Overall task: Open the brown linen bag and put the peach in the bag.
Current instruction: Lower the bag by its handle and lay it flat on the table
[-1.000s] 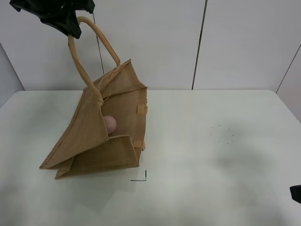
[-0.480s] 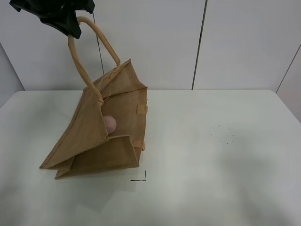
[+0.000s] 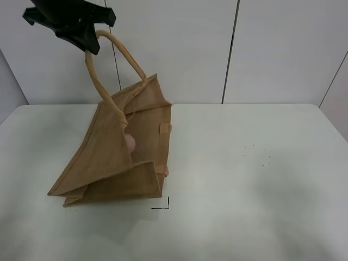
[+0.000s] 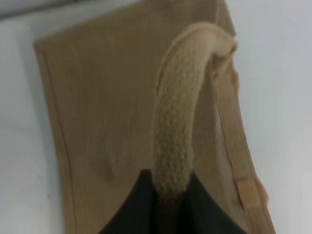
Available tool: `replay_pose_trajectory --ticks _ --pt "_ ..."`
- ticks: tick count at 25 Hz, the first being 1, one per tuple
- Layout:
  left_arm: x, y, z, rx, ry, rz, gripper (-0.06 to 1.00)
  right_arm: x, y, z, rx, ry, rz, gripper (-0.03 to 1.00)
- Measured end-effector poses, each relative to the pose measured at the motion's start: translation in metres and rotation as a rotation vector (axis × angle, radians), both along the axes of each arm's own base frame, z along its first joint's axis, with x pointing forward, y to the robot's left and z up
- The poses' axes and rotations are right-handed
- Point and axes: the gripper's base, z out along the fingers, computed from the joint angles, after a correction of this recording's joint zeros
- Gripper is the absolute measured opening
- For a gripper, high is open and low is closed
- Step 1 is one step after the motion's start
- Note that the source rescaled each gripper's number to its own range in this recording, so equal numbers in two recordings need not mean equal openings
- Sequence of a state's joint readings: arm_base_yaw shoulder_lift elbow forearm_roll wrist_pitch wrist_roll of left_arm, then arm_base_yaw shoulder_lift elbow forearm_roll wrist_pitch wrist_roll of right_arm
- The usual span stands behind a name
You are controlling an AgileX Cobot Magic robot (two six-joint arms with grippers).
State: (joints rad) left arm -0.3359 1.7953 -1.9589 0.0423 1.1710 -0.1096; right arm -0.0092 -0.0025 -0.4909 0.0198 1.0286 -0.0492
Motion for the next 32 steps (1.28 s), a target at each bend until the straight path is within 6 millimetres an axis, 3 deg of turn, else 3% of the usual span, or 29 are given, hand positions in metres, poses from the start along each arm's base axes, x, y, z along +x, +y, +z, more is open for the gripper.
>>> replay_pose_trajectory --ticks 10,12,15,17,20,26,32 --pt "0.056 -0.028 -0.135 0.0 0.261 -0.018 0.04 0.0 0.0 0.0 0.001 0.0 0.0 1.0" --pt "0.063 -0.031 -0.159 0.013 0.299 -0.019 0.15 0.0 0.0 0.0 0.001 0.0 0.0 1.0" --pt "0.068 -0.032 -0.185 0.033 0.36 -0.016 0.5 0.0 0.0 0.0 0.001 0.0 0.0 1.0" --pt "0.068 -0.032 -0.19 0.032 0.374 -0.001 0.73 0.0 0.0 0.0 0.004 0.0 -0.002 1.0" --pt "0.068 -0.032 -0.187 0.029 0.371 0.005 0.85 0.0 -0.001 0.0 0.001 0.0 -0.008 1.0" --pt "0.07 -0.021 -0.162 0.085 0.35 0.025 0.88 0.0 -0.001 0.0 -0.001 0.0 -0.009 1.0" --pt "0.088 0.03 -0.142 0.163 0.28 0.154 0.89 0.0 -0.001 0.0 -0.001 0.0 -0.009 1.0"
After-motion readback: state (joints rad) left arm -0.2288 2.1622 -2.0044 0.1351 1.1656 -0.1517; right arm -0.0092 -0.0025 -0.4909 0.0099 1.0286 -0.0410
